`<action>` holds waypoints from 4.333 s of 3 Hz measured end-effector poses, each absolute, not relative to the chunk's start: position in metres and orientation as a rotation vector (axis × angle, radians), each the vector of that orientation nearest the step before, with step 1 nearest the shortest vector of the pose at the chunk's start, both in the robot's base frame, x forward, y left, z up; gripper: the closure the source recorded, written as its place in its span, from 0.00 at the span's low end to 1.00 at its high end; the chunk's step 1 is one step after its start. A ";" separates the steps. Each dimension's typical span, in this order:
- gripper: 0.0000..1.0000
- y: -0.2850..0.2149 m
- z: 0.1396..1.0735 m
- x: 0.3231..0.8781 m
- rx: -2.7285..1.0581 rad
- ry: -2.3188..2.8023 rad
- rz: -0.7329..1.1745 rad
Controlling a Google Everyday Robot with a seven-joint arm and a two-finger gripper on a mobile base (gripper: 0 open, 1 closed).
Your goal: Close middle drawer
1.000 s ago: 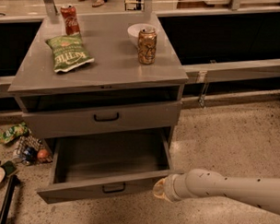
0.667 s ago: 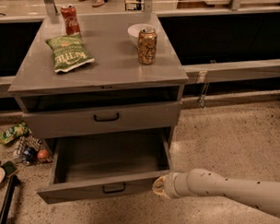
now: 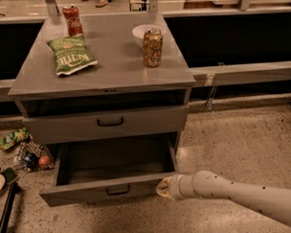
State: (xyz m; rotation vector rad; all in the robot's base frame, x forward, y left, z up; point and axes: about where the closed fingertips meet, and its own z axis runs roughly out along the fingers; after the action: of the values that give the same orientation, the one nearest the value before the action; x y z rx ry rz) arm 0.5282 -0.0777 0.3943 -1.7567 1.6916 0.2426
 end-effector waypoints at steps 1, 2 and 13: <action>1.00 -0.071 0.394 0.546 -1.773 1.647 0.242; 1.00 -0.068 0.395 0.565 -1.801 1.604 0.239; 1.00 -0.032 0.448 0.603 -1.726 1.492 0.508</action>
Offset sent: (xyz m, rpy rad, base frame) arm 0.0667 0.0089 0.0061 0.0006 -0.0731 0.1089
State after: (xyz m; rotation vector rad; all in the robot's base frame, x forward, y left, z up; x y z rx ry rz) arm 0.6030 -0.0323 0.4477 -1.7265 1.4916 0.5078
